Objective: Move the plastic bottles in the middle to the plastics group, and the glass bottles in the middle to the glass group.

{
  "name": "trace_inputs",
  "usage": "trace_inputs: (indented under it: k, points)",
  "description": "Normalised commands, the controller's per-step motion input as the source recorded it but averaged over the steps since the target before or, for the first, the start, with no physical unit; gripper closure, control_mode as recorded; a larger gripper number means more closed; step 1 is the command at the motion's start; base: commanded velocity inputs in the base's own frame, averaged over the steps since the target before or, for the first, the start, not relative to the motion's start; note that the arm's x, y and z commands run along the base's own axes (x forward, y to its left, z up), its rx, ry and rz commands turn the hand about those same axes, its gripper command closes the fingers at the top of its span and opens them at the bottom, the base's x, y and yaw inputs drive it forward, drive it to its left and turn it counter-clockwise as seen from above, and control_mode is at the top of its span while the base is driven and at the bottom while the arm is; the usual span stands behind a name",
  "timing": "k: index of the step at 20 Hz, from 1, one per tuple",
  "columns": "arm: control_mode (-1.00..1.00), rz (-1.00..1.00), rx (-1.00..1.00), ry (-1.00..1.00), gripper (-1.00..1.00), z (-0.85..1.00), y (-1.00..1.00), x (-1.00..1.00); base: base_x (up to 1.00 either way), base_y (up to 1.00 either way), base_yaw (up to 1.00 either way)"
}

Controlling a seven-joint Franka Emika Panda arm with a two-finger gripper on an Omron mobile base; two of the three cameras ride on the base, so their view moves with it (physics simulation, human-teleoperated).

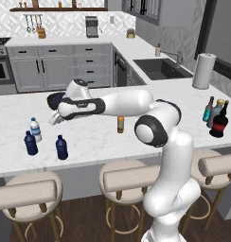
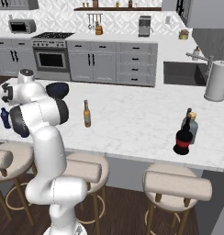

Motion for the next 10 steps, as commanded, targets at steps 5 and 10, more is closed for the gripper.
trace_inputs:
  k: [5,10]
  points:
    - [-1.00,-0.29,0.05,0.00,-1.00,0.14,-0.95,-0.14,0.00,0.00,0.00]
    - [-1.00,-0.28,0.06,0.00,-1.00,0.02,-1.00,-0.03,0.00,0.00,0.00]
